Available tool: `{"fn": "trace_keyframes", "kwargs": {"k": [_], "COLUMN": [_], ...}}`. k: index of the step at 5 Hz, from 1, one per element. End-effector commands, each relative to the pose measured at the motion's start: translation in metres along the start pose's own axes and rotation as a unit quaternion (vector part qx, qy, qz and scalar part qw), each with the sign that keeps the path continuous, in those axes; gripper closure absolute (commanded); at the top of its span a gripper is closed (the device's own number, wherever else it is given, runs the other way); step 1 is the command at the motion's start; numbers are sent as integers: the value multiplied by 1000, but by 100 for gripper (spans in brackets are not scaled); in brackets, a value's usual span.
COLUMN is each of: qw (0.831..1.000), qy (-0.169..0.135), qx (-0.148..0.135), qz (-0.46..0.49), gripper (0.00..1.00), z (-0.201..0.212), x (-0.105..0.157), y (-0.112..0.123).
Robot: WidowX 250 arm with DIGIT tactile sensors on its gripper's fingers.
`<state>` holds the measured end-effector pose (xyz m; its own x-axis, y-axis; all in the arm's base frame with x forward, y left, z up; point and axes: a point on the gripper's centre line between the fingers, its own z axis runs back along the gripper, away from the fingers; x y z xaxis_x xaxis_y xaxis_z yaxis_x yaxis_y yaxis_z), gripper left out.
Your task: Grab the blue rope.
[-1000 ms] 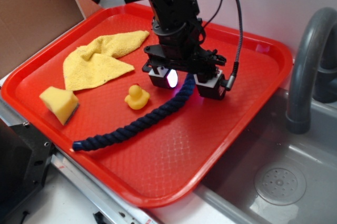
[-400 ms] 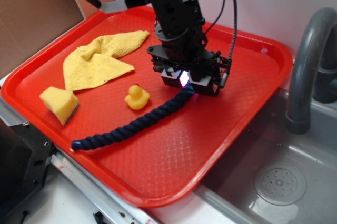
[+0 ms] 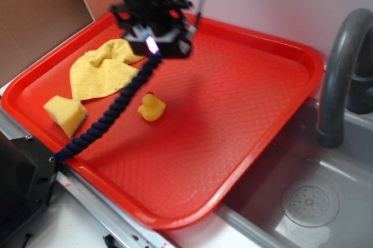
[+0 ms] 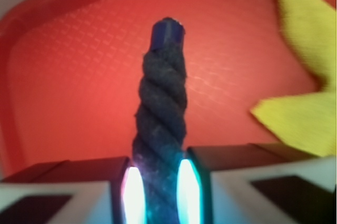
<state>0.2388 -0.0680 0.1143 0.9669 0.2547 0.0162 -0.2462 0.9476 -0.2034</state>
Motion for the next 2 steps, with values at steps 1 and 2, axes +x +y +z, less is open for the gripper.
{"fn": "trace_keyframes", "kwargs": {"k": [1, 2], "qw": [995, 995], "qy": [-94, -98], "qx": [-23, -30], "qz": [-32, -4], "gripper": [100, 100], "z": [118, 139], "x": [-36, -43], "y": [8, 9]}}
